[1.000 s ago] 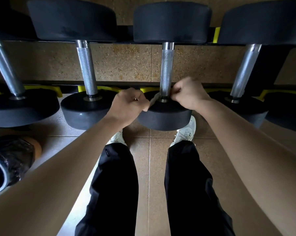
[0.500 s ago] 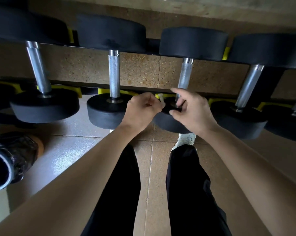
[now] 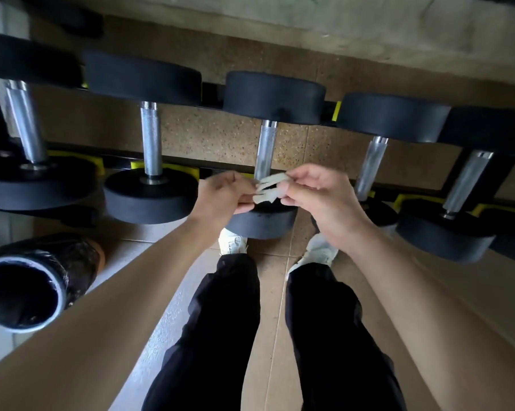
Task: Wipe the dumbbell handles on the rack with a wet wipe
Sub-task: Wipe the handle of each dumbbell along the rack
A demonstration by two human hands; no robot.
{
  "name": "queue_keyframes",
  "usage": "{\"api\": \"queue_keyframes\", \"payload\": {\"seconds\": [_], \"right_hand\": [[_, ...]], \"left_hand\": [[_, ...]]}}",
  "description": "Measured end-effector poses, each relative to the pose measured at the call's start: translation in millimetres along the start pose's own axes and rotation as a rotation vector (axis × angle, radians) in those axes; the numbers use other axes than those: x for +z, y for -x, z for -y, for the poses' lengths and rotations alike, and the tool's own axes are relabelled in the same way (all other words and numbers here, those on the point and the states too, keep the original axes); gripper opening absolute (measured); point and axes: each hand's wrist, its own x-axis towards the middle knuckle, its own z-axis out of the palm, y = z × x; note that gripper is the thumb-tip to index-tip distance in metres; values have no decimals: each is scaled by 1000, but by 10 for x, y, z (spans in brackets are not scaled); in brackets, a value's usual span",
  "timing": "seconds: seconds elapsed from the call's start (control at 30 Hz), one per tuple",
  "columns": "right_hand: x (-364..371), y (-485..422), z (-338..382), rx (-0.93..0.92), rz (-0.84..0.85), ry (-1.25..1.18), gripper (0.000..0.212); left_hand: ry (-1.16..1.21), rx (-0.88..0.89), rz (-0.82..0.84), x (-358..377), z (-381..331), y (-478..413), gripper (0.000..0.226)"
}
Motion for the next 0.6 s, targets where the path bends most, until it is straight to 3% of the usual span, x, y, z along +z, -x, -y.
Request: {"api": "queue_keyframes", "payload": {"seconds": [0.13,0.27,0.33,0.5,0.6], "right_hand": [[107,-52,-19,109,-113,-325,16],[104,-194,-75,88,-85,-347,22],[93,-247,-102,70,-94,-315,15],[33,-304,-139,26,-40,-114,11],[58,-351,-109,23,10,-60,12]], "left_hand": [[265,-158,113,115,46,62,16],[306,-68,-3,148,138,54,21],[229,-5,-11,143,174,38,23],[-212,318,28,109,215,-1,60],[-339,407,-25,114,189,-7,44]]}}
